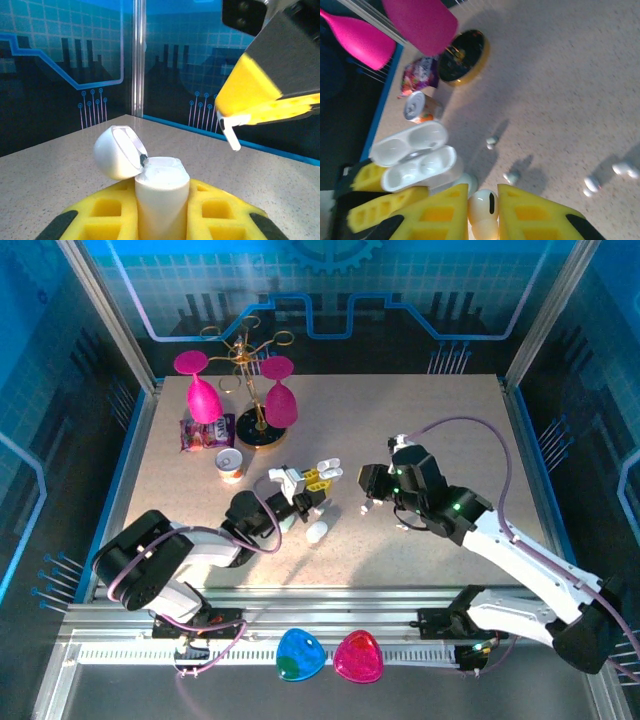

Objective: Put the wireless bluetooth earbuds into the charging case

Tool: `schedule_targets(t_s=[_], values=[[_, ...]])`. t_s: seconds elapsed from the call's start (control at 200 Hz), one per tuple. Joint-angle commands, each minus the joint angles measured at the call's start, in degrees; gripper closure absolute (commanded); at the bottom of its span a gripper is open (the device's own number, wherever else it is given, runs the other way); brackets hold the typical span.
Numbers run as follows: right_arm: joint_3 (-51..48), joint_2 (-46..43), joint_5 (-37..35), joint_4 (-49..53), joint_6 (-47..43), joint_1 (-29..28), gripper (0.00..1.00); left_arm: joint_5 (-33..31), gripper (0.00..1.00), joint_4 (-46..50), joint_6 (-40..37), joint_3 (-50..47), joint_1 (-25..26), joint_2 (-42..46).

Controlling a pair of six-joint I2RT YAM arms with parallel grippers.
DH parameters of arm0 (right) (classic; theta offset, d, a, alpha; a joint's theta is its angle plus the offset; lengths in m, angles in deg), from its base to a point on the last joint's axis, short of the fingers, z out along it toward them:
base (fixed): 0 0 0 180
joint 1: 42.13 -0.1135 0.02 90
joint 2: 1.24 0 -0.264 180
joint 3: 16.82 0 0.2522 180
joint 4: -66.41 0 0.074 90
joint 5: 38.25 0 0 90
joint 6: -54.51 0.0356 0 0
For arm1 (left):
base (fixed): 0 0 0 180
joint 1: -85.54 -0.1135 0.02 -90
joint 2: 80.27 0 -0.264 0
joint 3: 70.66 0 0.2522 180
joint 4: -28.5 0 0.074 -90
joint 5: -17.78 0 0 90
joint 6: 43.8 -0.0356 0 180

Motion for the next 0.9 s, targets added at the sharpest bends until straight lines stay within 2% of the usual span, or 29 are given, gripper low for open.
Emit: schedule_targets(t_s=[0.0, 0.345, 0.895], values=[[0.16, -0.66, -2.52, -5.77, -2.39, -1.25, 0.82, -0.99, 0.96, -1.62, 2.65, 1.94, 0.96, -0.32], [0.66, 0.71, -1.33, -11.03, -3.89, -1.81, 0.82, 0.93, 0.96, -1.64, 5.59, 2.68, 2.85, 0.29], [-0.25, 3.36, 0.43, -12.48, -3.05, -1.88, 0.82, 0.15, 0.96, -1.61, 7.02, 3.23, 3.08, 2.74]])
